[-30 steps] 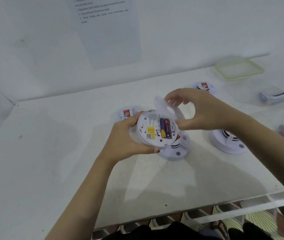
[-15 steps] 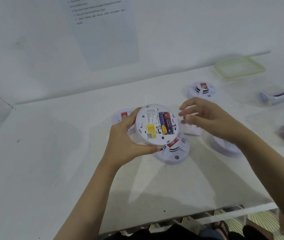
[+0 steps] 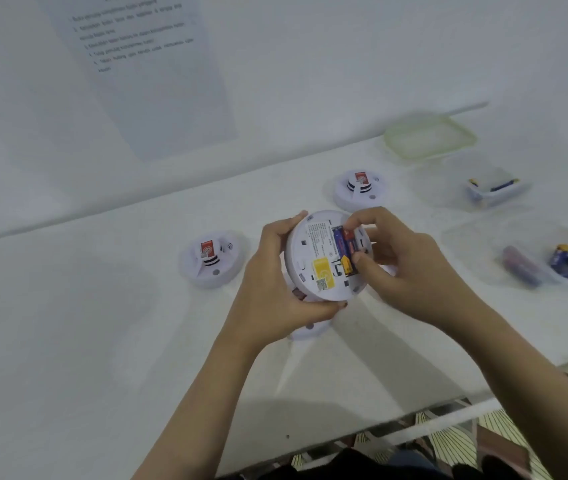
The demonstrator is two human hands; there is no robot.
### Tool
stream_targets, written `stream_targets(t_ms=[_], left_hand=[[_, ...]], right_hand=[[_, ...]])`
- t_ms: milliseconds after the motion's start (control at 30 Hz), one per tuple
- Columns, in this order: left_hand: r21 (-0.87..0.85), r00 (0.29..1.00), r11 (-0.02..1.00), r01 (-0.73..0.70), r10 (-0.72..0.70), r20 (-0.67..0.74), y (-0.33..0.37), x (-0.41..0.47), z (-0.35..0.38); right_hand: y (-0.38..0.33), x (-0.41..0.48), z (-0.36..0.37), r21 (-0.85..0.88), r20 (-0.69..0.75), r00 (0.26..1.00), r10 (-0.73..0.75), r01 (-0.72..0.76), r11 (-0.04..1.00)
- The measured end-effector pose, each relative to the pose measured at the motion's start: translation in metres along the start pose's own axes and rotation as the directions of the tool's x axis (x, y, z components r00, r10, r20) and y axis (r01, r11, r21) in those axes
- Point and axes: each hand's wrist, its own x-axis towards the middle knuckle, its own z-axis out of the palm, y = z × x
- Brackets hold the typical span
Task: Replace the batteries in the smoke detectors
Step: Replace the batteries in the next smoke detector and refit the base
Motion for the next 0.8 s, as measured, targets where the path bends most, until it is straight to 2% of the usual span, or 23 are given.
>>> stream_targets(t_ms=[367,667,800], left_hand=[[-0.183,0.990,0.982,0.057,-0.032,0.136,0.026,0.032,0.063],[-0.127,0.993,0.991,0.038,-0.023,0.113,0.045,0.057,0.109],[-0.115,0.996,0.993,0.005,0.005,0.088,0.053,0.067,0.126]], right_hand=[[0.016,-0.001,-0.063,-0.116,-0.064,0.997,0.053,-0.060,0.991],[0.036,-0.003,-0.113,-0.156,-0.049,0.994,0.098,-0.105,0.982],[0.044,-0.006,-0.133,-0.083,-0.051,0.993,0.107,-0.111,0.990]])
